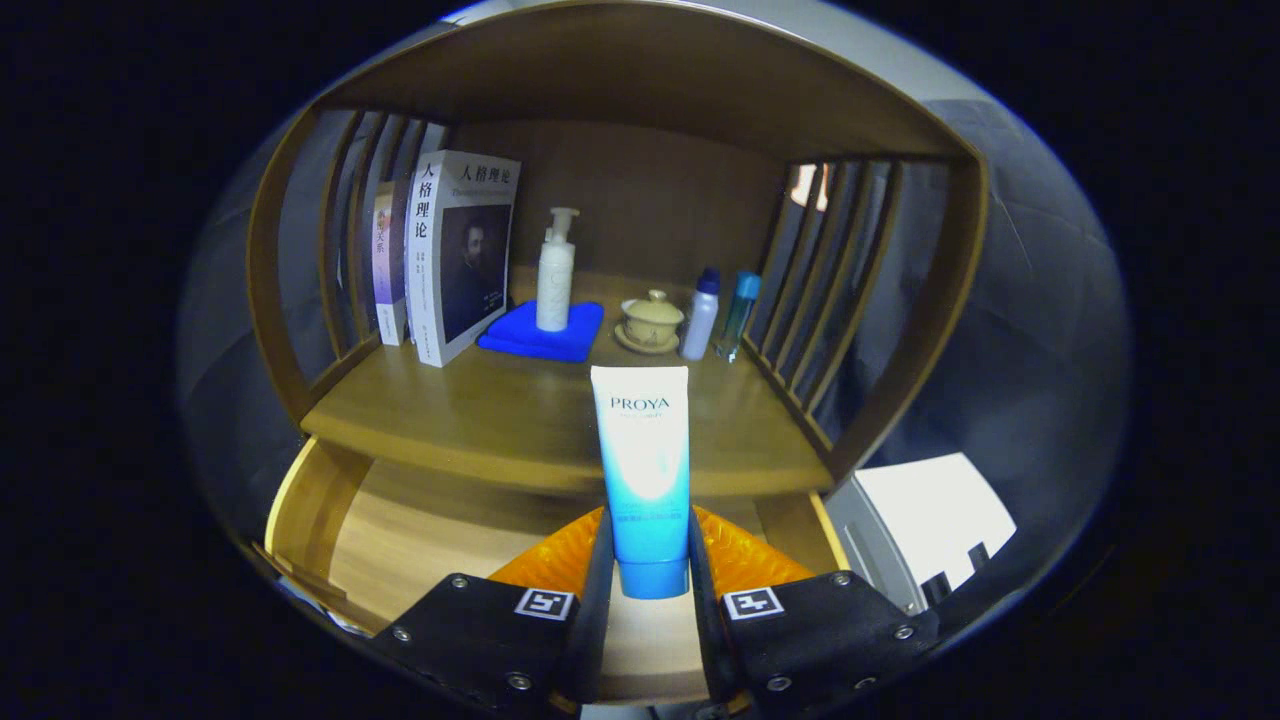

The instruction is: Pull open the drawer, take out the items inside it, and place them on the countertop above the cabinet.

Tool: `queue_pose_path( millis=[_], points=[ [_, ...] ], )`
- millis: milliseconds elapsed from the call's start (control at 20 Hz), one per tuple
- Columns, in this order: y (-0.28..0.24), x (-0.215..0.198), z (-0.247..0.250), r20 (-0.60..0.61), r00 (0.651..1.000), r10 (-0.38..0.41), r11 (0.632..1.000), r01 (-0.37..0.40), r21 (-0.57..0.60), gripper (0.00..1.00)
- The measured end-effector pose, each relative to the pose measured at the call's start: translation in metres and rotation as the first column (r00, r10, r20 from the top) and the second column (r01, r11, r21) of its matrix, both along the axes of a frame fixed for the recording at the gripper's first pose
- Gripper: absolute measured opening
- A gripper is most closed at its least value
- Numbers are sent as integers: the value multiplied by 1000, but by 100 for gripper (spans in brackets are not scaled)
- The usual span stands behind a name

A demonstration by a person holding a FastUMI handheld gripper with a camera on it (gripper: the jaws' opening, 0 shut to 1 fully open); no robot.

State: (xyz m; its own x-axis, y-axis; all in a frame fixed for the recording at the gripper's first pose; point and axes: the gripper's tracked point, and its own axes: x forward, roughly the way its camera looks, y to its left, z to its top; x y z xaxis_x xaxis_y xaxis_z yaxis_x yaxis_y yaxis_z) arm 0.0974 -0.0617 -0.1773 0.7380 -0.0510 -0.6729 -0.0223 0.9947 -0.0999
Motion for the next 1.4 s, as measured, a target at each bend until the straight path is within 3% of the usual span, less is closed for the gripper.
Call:
queue_pose_path(
  millis=[250,550,900,1250,1350,1400],
  points=[
    [31,60,-22,44,996,79,996,-81,38,41],
    [44,103,-49,71,997,35,989,-45,142,41],
    [43,122,-82,17,1000,21,984,-24,174,42],
    [62,131,-95,18,998,65,977,-67,204,47],
    [61,127,-86,28,998,55,975,-60,212,50],
    [63,125,-80,51,998,41,971,-52,234,60]
  ],
)
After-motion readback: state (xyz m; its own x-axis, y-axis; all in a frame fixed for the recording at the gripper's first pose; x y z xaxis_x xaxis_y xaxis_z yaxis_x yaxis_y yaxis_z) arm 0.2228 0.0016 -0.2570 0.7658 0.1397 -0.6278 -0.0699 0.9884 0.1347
